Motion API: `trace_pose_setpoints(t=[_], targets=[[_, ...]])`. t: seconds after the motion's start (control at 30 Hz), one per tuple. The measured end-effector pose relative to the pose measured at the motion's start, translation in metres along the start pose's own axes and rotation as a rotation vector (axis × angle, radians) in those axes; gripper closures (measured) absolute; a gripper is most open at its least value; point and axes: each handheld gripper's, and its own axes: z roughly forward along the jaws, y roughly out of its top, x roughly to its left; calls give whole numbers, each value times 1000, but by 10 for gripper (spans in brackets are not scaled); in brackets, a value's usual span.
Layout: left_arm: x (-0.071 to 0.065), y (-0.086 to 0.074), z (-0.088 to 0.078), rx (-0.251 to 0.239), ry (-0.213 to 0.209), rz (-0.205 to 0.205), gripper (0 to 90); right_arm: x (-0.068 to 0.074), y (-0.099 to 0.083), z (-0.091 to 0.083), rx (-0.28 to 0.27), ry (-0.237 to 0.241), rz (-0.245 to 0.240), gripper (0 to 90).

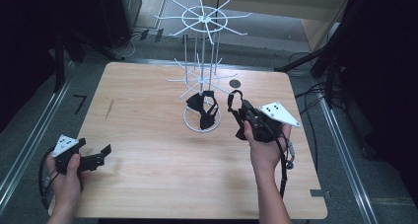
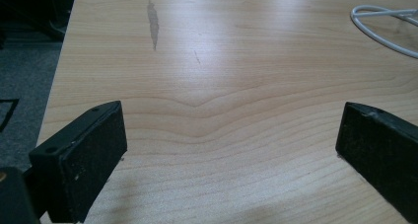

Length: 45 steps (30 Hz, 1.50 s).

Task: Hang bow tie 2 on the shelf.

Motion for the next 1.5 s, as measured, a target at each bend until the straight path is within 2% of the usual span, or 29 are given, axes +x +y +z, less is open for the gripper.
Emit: trace_pose_setpoints(t=[0.33,0.43,0.9,1.5], targets=[[0,0,0,-2,0,-2,0,5,10,0,-21,5,-4,900],[0,0,0,-3,-1,-1,0,10,13,-1,-30,26,10,900],[0,0,0,-2,0,-1,0,27,20,-3,-42,48,-13,900],[0,0,0,-4,-2,-1,0,43,13,22,3,69,-42,900]])
